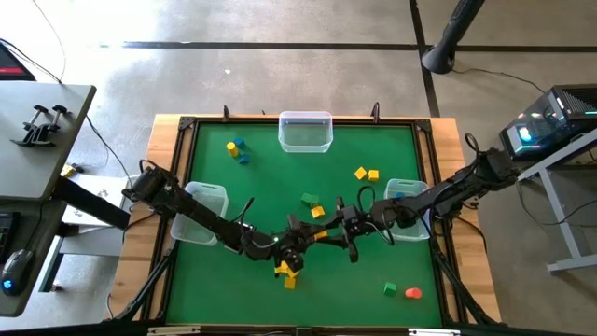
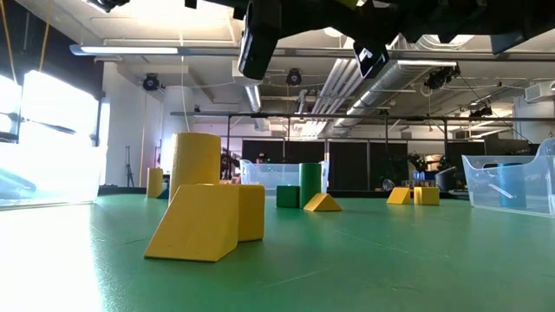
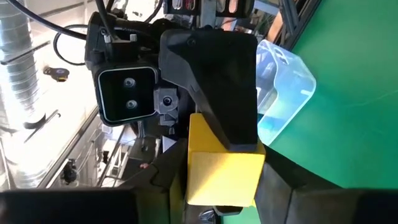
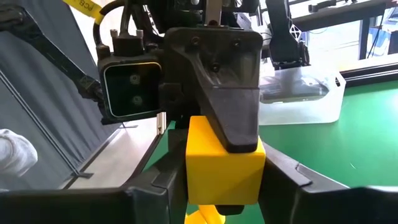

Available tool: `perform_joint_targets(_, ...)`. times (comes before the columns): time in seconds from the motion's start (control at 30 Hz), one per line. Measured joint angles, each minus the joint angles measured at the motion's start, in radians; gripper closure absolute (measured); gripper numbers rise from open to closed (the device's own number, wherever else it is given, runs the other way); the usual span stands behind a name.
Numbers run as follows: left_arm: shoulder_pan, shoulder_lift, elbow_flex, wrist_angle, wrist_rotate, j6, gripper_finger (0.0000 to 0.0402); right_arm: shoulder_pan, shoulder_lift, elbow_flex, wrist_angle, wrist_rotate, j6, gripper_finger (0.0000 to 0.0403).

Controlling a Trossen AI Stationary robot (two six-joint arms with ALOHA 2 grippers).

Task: Sort blocks by size
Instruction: Put the yellow square block into the left transparent bin

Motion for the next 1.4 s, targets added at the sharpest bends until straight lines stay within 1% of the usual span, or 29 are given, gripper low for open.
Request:
perform_joint_targets(0.13, 0.000, 0.000, 0.000, 0.000, -0.001, -0.006, 0.0278, 0.000, 0.000, 0.000, -0.001, 0.013, 0.009, 0.0258)
perform_joint_targets(0.2, 0.000, 0.000, 0.000, 0.000, -0.006, -0.021, 0.0282, -0.008, 0.000, 0.000, -0.007, 0.023, 0.043, 0.0257)
perform_joint_targets(0.3, -0.002, 0.000, 0.000, -0.007, -0.063, -0.071, 0.0295, -0.036, -0.001, 0.000, -0.033, 0.021, 0.103, 0.0252)
perform_joint_targets(0.37, -0.008, 0.000, -0.001, -0.012, -0.140, -0.112, 0.0297, -0.059, -0.002, 0.001, -0.060, 0.024, 0.099, 0.0243)
perform_joint_targets(0.5, -0.033, -0.008, -0.001, -0.027, -0.370, -0.188, 0.0297, -0.108, -0.001, -0.002, -0.119, 0.053, 0.105, 0.0227)
perform_joint_targets(0.57, -0.049, -0.031, 0.000, -0.081, -0.493, -0.247, 0.0297, -0.121, 0.004, -0.006, -0.127, 0.076, 0.106, 0.0226)
perform_joint_targets(0.63, -0.061, -0.055, 0.000, -0.182, -0.583, -0.332, 0.0297, -0.122, -0.001, -0.004, -0.102, 0.093, 0.106, 0.0226)
perform_joint_targets(0.7, -0.070, -0.088, -0.001, -0.310, -0.621, -0.449, 0.0297, -0.120, -0.001, -0.002, -0.104, 0.096, 0.104, 0.0226)
perform_joint_targets(0.77, -0.071, -0.150, -0.001, -0.436, -0.614, -0.617, 0.0297, -0.116, 0.001, -0.003, -0.113, 0.103, 0.102, 0.0225)
perform_joint_targets(0.8, -0.070, -0.188, 0.000, -0.511, -0.590, -0.728, 0.0297, -0.115, 0.001, -0.003, -0.109, 0.106, 0.101, 0.0225)
perform_joint_targets(0.83, -0.066, -0.229, 0.000, -0.601, -0.534, -0.858, 0.0297, -0.110, 0.000, -0.003, -0.103, 0.105, 0.101, 0.0225)
perform_joint_targets(0.87, -0.054, -0.272, 0.000, -0.708, -0.436, -1.001, 0.0297, -0.106, 0.000, -0.003, -0.102, 0.103, 0.101, 0.0225)
perform_joint_targets(0.93, -0.004, -0.356, 0.000, -0.913, -0.174, -1.285, 0.0297, -0.098, 0.000, -0.003, -0.111, 0.098, 0.101, 0.0225)
perform_joint_targets(0.97, 0.027, -0.392, 0.000, -1.003, -0.066, -1.408, 0.0297, -0.095, 0.000, -0.003, -0.114, 0.098, 0.101, 0.0225)
perform_joint_targets(1.0, 0.054, -0.420, 0.000, -1.087, 0.000, -1.521, 0.0297, -0.090, 0.000, -0.003, -0.112, 0.098, 0.098, 0.0225)
perform_joint_targets(1.1, 0.107, -0.474, 0.000, -1.392, 0.077, -1.785, 0.0297, -0.082, 0.000, -0.003, -0.111, 0.100, 0.075, 0.0225)
perform_joint_targets(1.23, 0.188, -0.522, 0.000, -1.810, 0.245, -2.117, 0.0297, -0.079, 0.000, -0.003, -0.118, 0.100, 0.074, 0.0224)
perform_joint_targets(1.33, 0.230, -0.527, -0.020, -2.068, 0.368, -2.295, 0.0297, -0.078, 0.000, -0.003, -0.132, 0.103, 0.069, 0.0224)
perform_joint_targets(1.4, 0.254, -0.528, -0.044, -2.174, 0.445, -2.371, 0.0297, -0.075, 0.000, -0.003, -0.140, 0.103, 0.055, 0.0224)
